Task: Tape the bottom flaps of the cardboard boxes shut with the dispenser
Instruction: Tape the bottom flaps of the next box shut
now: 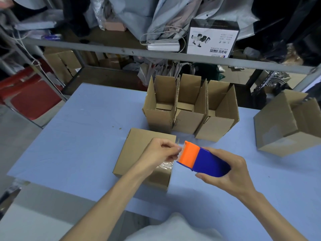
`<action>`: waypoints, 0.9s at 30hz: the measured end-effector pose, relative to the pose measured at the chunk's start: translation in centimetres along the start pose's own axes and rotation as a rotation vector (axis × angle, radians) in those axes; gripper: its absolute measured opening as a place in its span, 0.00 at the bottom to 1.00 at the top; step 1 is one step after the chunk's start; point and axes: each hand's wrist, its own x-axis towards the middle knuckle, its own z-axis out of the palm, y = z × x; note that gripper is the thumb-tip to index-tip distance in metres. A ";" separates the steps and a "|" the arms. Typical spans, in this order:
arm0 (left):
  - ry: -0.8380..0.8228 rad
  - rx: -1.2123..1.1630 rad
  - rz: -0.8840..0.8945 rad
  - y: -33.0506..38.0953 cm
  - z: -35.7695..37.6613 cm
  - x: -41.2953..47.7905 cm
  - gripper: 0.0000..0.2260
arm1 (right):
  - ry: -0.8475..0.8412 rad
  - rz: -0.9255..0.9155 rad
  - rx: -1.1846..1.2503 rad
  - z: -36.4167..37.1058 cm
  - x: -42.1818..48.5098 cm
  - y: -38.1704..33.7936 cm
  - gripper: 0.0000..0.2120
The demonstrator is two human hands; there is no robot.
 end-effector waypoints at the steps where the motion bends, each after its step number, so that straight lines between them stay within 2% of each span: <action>1: -0.011 -0.002 -0.010 0.0 -0.2 0.0 0.03 | -0.003 0.002 0.001 0.0 0.1 0.0 0.34; 11: -0.043 0.093 -0.017 0.2 -0.7 0.7 0.06 | -0.044 0.025 -0.031 0.1 0.8 0.7 0.34; 18: 0.185 0.464 0.027 -1.6 0.0 3.5 0.07 | -0.222 0.126 -0.151 1.8 2.4 2.5 0.28; 21: 0.215 0.491 -0.005 -2.5 0.5 4.5 0.09 | -0.249 0.149 -0.219 2.3 2.4 3.1 0.29; 25: 0.349 0.580 -0.030 -3.4 -1.4 5.0 0.10 | -0.233 0.195 -0.337 1.1 0.8 4.2 0.26; 27: 0.337 0.590 -0.029 -3.3 -2.8 5.2 0.10 | -0.238 0.216 -0.390 0.6 0.3 4.9 0.24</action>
